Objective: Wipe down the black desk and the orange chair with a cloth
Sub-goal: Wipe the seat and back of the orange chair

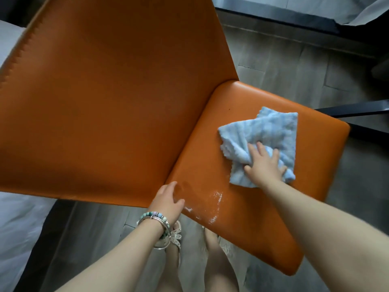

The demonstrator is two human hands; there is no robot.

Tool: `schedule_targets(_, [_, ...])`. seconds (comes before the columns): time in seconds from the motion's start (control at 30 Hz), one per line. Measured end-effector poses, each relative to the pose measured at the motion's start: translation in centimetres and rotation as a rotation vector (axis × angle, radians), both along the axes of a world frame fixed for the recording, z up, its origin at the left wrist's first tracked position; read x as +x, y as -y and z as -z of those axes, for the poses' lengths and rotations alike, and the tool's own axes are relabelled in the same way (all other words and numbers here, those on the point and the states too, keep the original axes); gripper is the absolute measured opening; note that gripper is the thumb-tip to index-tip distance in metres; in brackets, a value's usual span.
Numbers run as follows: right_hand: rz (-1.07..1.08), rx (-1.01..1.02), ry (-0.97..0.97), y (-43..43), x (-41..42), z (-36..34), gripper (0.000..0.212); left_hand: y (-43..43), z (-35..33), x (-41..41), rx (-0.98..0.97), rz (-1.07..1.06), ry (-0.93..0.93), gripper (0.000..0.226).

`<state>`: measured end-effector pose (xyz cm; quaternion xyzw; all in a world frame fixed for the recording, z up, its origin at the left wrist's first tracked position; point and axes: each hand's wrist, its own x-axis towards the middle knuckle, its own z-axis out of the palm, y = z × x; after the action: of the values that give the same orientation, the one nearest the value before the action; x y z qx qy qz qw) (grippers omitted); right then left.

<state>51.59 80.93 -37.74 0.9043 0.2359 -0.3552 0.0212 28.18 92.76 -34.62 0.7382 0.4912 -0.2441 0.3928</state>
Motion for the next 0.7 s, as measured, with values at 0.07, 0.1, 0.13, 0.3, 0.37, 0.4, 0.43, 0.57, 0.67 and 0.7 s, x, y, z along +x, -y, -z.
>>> schedule_targets(0.07, [-0.178,0.037,0.002,-0.2,-4.2,0.4,0.067,-0.5,0.1,-0.6,0.014,0.011,-0.006,0.060])
schedule_targets(0.1, [-0.262,0.056,0.000,0.0,-6.5,0.5,0.066,-0.6,0.1,-0.9,0.021,0.033,0.002,0.060])
schedule_targets(0.13, [-0.319,0.075,-0.001,0.2,-8.6,0.7,0.065,-0.6,0.0,-1.2,0.029,0.059,0.018,0.060])
schedule_targets(0.3, [-0.382,0.138,-0.029,2.0,-14.7,0.7,0.058,-0.8,-0.2,-2.7,0.047,0.114,0.102,0.060])
schedule_targets(0.37, [-0.394,0.141,-0.037,2.7,-16.2,0.2,0.057,-0.9,-0.4,-3.5,0.047,0.158,0.108,0.061])
schedule_targets(0.4, [-0.401,0.142,-0.043,3.0,-16.9,0.1,0.055,-1.0,-0.4,-3.8,0.048,0.188,0.115,0.061])
schedule_targets(0.43, [-0.406,0.137,-0.055,3.4,-17.7,-0.1,0.053,-0.9,-0.5,-4.1,0.048,0.223,0.130,0.060])
schedule_targets(0.57, [-0.451,0.038,-0.146,5.6,-20.6,-1.0,0.043,-0.5,-1.2,-5.3,0.058,0.306,0.196,0.057])
schedule_targets(0.67, [-0.399,-0.033,-0.142,7.7,-22.0,-1.8,0.041,-0.5,-1.6,-6.0,0.059,0.333,0.216,0.057])
schedule_targets(0.7, [-0.359,-0.047,-0.123,8.1,-22.1,-2.2,0.043,-0.5,-1.7,-6.1,0.059,0.332,0.221,0.056])
